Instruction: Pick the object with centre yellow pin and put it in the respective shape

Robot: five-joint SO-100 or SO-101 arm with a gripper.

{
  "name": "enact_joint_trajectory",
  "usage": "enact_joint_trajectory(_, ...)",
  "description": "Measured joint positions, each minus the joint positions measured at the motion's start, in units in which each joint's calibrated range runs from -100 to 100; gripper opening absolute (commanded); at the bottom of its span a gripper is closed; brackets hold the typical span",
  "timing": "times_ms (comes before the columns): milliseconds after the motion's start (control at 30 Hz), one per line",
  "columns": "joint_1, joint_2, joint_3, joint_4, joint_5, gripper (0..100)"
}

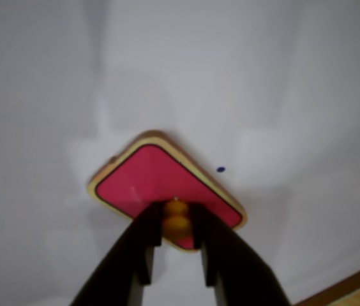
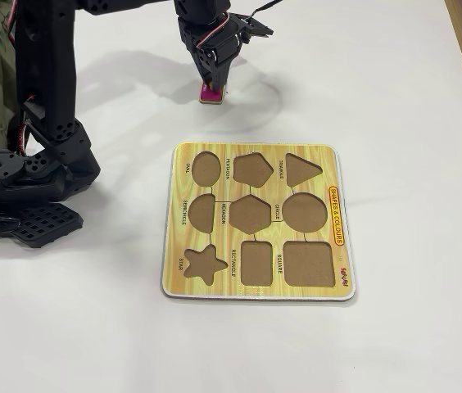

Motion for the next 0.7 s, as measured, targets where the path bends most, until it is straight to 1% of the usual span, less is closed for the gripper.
enact_joint_trajectory(533, 0.2, -1.5, 1.3, -0.6, 0.2, 2)
enact_joint_trajectory(700, 4.5, -5.8, 4.5, -0.1, 0.3, 2)
